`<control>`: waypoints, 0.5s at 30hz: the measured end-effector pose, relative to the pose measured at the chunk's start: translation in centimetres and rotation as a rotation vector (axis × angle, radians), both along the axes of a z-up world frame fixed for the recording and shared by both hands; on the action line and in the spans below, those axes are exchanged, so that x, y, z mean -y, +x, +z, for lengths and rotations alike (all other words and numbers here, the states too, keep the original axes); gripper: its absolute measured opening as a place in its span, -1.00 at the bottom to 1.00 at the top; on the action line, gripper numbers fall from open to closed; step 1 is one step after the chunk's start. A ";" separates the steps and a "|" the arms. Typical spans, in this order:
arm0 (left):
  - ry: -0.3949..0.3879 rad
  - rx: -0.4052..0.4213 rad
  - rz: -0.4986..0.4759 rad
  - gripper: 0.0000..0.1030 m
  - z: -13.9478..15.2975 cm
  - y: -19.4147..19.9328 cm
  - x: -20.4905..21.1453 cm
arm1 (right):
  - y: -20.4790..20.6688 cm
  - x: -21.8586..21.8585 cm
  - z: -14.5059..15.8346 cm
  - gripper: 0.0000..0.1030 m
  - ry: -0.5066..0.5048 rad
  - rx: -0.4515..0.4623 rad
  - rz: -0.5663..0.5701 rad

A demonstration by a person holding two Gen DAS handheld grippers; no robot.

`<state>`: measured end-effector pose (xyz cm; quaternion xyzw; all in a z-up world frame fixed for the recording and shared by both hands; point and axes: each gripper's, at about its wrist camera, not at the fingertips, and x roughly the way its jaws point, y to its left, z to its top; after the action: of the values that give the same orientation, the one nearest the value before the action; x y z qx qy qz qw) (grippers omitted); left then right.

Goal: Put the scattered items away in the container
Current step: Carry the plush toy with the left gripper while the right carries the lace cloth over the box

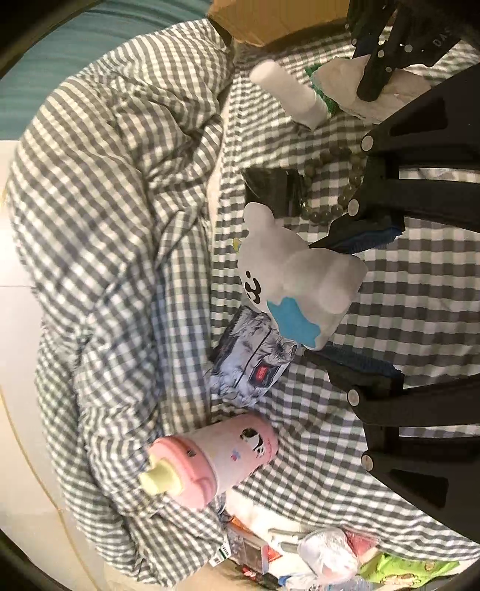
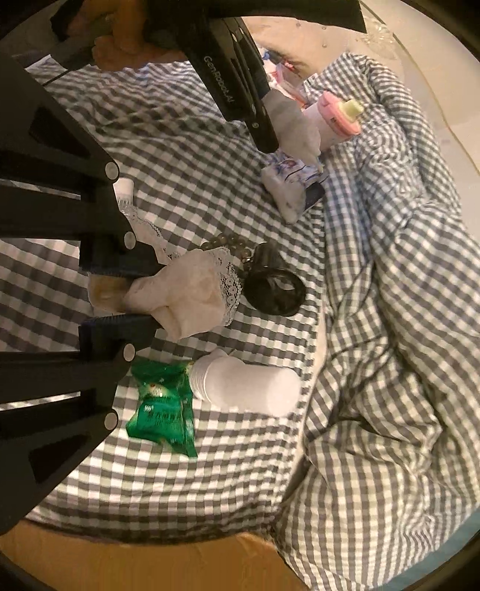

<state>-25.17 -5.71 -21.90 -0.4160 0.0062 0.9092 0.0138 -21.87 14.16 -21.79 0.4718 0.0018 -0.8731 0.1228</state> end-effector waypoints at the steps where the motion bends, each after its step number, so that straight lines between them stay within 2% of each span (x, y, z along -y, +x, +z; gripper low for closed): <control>1: 0.001 -0.007 0.000 -0.05 0.5 0.3 0.0 | 0.2 0.0 0.4 -0.69 -0.001 -0.008 -0.002; 15: 0.006 -0.125 0.004 -0.05 7.8 6.2 0.2 | 4.6 -0.1 7.3 -0.69 -0.008 -0.132 -0.007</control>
<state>-18.97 -5.90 -14.07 -0.3586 0.0033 0.9334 0.0129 -17.27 14.26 -14.48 0.4126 0.0048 -0.9028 0.1211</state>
